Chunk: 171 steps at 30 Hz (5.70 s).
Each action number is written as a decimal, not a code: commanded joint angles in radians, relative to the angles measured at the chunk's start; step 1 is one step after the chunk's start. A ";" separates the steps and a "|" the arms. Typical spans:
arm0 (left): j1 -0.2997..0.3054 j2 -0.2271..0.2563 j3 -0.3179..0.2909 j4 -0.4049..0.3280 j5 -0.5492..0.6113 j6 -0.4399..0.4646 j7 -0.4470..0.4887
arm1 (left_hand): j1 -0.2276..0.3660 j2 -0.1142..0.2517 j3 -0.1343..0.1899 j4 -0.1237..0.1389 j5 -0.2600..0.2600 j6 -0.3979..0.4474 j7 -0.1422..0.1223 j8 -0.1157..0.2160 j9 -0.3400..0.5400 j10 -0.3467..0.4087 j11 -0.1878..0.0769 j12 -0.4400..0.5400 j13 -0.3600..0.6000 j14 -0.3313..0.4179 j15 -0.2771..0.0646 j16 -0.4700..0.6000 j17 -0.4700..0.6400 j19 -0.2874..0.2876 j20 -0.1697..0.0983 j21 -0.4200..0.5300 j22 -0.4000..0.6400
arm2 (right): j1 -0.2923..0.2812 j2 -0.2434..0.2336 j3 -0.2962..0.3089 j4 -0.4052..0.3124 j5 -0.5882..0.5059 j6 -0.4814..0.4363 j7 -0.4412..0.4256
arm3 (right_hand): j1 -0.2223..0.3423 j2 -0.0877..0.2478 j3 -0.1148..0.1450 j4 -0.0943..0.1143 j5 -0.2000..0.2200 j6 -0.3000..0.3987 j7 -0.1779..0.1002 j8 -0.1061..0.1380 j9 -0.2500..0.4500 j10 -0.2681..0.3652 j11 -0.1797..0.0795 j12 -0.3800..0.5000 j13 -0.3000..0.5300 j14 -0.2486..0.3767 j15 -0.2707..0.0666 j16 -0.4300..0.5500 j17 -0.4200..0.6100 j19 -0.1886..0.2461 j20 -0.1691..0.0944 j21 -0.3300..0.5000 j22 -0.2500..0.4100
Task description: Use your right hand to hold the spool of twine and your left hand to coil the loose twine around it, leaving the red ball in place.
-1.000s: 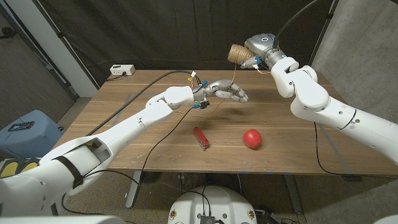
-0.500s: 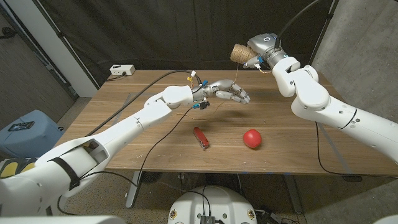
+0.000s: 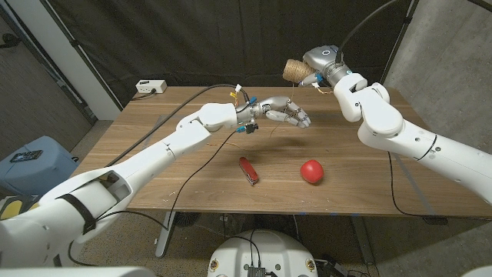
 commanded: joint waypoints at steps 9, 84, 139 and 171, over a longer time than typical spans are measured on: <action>-0.005 0.012 -0.019 -0.047 -0.044 0.013 -0.052 | -0.010 0.002 -0.002 0.001 0.006 0.002 0.008 -0.002 0.005 0.005 0.006 0.000 0.005 0.009 0.001 -0.002 0.003 0.003 0.002 0.005 0.002 | 0.000 0.015 -0.019 0.042 0.013 -0.001 0.006 | 0.069 0.077 0.000 0.005 0.004 0.112 -0.106 0.005 0.002 0.063 -0.068 0.003 0.003 0.007 -0.110 -0.004 0.007 0.007 -0.007 0.003 0.001; 0.033 0.041 -0.096 -0.181 -0.109 -0.020 -0.064 | -0.008 0.007 0.003 -0.004 0.011 0.016 0.008 0.003 0.014 0.026 0.007 -0.002 0.026 0.030 -0.005 -0.005 0.006 0.005 0.000 0.011 0.002 | -0.003 0.001 -0.051 0.099 -0.001 -0.095 0.031 | 0.089 0.089 0.000 0.001 0.003 0.128 -0.114 0.008 -0.011 0.082 -0.074 -0.006 -0.006 0.036 -0.117 -0.019 0.017 0.020 -0.015 0.005 0.001; -0.026 -0.004 -0.164 -0.112 -0.111 -0.057 -0.042 | -0.004 0.015 0.001 -0.005 0.020 0.012 0.029 0.004 0.030 0.029 0.037 -0.010 0.039 0.047 0.011 0.001 0.013 0.006 0.002 0.018 0.004 | -0.071 -0.008 -0.059 0.053 0.026 -0.065 0.014 | 0.109 0.099 -0.012 0.001 0.001 0.144 -0.123 0.014 -0.021 0.094 -0.081 -0.010 -0.006 0.049 -0.127 -0.028 0.024 0.025 -0.023 0.004 0.001; -0.091 -0.069 -0.163 0.012 -0.116 -0.086 -0.091 | -0.002 0.017 -0.001 -0.006 0.024 0.015 0.031 0.009 0.043 0.039 0.036 -0.008 0.047 0.046 -0.011 0.001 0.017 0.005 0.000 0.021 0.004 | -0.091 -0.012 -0.068 0.024 0.017 0.004 -0.001 | 0.117 0.106 -0.025 0.003 0.001 0.148 -0.129 0.018 -0.024 0.102 -0.083 -0.013 -0.007 0.054 -0.132 -0.036 0.025 0.026 -0.026 0.003 0.001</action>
